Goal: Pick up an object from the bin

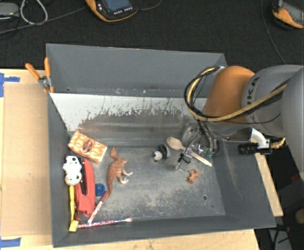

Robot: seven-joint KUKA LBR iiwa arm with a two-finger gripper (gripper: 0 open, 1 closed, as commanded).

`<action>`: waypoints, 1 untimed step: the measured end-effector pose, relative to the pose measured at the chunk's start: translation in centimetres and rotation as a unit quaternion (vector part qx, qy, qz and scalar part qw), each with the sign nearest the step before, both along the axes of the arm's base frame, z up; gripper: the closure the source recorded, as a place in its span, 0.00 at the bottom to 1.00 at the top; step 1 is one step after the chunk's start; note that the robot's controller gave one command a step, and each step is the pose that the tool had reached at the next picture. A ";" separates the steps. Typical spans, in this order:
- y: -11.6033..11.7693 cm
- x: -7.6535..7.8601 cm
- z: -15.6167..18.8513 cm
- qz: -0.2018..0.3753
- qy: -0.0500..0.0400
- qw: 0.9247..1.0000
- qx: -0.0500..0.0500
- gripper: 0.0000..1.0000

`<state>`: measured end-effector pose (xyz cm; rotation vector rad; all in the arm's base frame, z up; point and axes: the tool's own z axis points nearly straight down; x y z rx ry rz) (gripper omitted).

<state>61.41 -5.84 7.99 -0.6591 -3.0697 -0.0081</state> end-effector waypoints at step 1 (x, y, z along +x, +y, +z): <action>-2.6 0.7 -1.0 -0.029 0.000 1.000 -0.004 1.00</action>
Offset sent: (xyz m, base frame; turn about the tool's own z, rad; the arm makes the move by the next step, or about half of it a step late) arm 0.0000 0.0000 0.0000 0.0000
